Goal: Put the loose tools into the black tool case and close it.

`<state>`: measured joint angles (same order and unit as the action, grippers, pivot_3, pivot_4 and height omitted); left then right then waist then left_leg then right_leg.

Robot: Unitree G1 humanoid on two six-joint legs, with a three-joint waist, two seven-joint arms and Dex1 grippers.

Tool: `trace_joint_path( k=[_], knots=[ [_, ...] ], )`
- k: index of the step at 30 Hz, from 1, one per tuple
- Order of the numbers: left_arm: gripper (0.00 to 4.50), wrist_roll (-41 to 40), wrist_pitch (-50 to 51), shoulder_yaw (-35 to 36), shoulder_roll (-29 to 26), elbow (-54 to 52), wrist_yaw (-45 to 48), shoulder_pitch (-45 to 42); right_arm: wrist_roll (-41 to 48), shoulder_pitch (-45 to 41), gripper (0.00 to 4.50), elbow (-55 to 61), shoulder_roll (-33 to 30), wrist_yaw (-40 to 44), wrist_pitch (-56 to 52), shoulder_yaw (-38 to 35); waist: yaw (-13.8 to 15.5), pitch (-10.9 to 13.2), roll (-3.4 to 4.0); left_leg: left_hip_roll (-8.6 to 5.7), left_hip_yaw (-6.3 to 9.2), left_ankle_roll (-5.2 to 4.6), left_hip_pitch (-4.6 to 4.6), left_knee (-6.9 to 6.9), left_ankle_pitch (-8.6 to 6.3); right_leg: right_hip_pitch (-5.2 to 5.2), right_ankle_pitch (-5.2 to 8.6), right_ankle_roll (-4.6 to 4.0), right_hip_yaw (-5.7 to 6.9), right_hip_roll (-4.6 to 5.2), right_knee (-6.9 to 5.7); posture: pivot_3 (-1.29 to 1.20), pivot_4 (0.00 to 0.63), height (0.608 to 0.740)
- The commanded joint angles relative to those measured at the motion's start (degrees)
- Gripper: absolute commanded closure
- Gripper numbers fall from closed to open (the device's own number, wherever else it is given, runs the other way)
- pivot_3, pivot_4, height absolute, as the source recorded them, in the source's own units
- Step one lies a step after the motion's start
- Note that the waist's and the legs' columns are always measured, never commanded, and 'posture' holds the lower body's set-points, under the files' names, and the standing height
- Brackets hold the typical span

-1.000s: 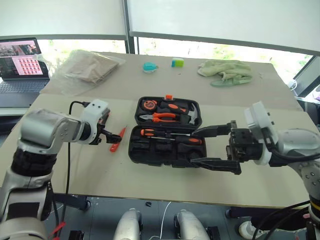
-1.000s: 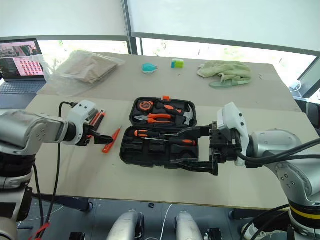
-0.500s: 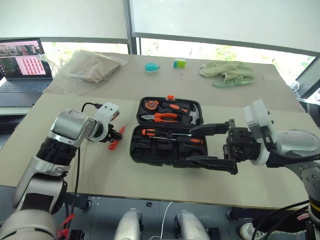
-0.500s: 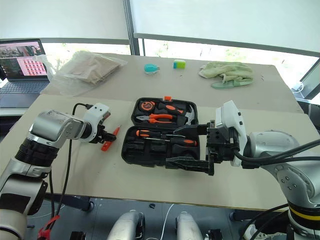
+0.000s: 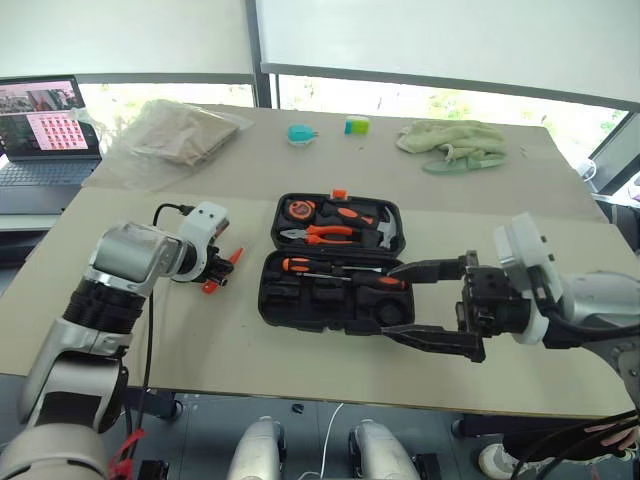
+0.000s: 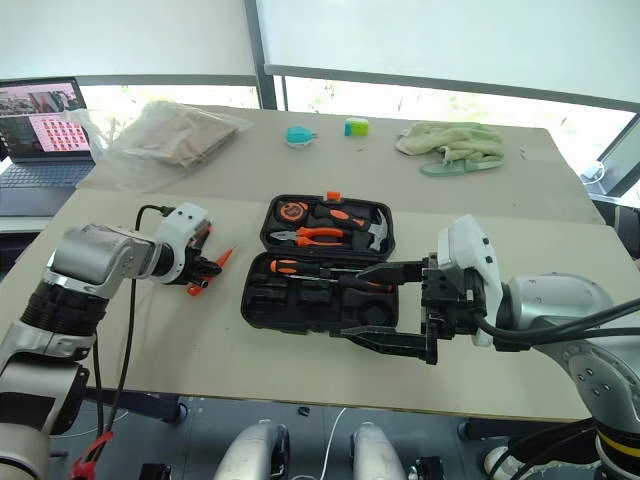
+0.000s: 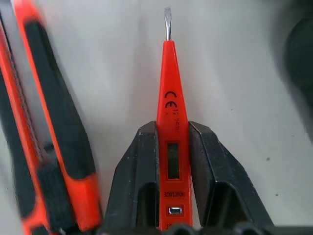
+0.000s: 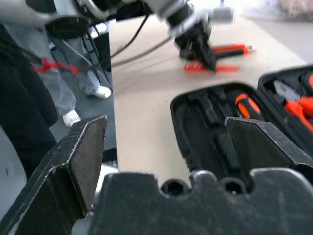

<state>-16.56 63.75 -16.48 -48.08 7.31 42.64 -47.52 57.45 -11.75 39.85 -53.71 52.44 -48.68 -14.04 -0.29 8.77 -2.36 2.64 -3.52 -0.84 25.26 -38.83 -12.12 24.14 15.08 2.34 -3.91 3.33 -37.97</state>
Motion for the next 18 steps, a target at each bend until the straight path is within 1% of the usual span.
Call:
trace_joint_path(
  k=[1, 4, 6, 9, 12, 15, 18],
  knots=[
    [4.09, 3.3, -16.4, -0.8, -3.7, 0.6, 10.5, -4.2, -0.1, 1.9, 0.00, 1.8, -1.4, 0.7, 1.6, -2.4, 0.1, 0.0, 0.00, -0.01, -0.04, 0.00, 0.01, -0.01, 0.00, -0.01, 0.00, 0.00, 0.00, 0.01, 0.02, 0.00, 0.150, 0.740],
    [4.09, 2.0, -27.2, 0.0, -3.0, 1.9, 20.3, -6.4, -0.7, 3.8, 0.00, 1.7, -2.6, 0.5, 1.4, -2.6, 0.6, 0.0, 0.00, -0.04, -0.22, 0.00, 0.00, -0.02, 0.00, -0.07, 0.00, 0.01, 0.00, 0.06, 0.07, 0.00, 0.150, 0.740],
    [4.09, 2.4, -32.7, -2.2, -1.8, 2.4, 27.7, -8.0, -1.9, 4.7, 0.00, 2.1, -2.9, 0.3, 2.2, -2.5, 0.9, 0.0, 0.00, -0.04, -0.35, 0.00, 0.01, -0.04, 0.00, -0.08, 0.00, 0.01, 0.02, 0.07, 0.10, 0.00, 0.150, 0.740],
    [4.09, 4.0, -34.6, -6.6, 1.8, 3.1, 35.2, -10.7, -2.7, 5.5, 0.00, 2.6, -3.1, -0.4, 2.5, -2.5, 1.2, 0.0, 0.00, -0.05, -0.36, 0.00, 0.05, -0.08, 0.00, -0.10, 0.01, 0.02, 0.03, 0.06, 0.12, 0.00, 0.150, 0.740],
    [4.09, 6.6, -35.4, -10.6, 6.7, 4.5, 38.1, -13.0, -2.5, 5.9, 0.00, 3.0, -2.8, -1.4, 2.4, -3.0, 1.1, 0.0, -0.01, -0.06, -0.34, 0.00, 0.09, -0.12, 0.00, -0.10, 0.01, 0.05, 0.04, 0.06, 0.12, 0.00, 0.150, 0.740],
    [4.09, 10.3, -36.1, -14.2, 10.4, 7.5, 39.6, -14.9, -1.4, 6.5, 0.00, 3.8, -2.5, -2.6, 2.0, -3.9, 0.7, 0.0, -0.01, -0.05, -0.30, -0.01, 0.13, -0.12, 0.00, -0.06, 0.01, 0.06, 0.04, 0.02, 0.10, 0.00, 0.150, 0.740],
    [4.09, 13.5, -36.5, -17.1, 12.9, 10.1, 41.0, -15.9, -0.7, 7.4, 0.00, 4.5, -2.5, -3.6, 1.9, -4.9, 0.4, 0.0, -0.01, -0.04, -0.26, -0.01, 0.13, -0.11, 0.00, -0.04, 0.01, 0.06, 0.02, -0.03, 0.08, 0.00, 0.150, 0.740]
  ],
)
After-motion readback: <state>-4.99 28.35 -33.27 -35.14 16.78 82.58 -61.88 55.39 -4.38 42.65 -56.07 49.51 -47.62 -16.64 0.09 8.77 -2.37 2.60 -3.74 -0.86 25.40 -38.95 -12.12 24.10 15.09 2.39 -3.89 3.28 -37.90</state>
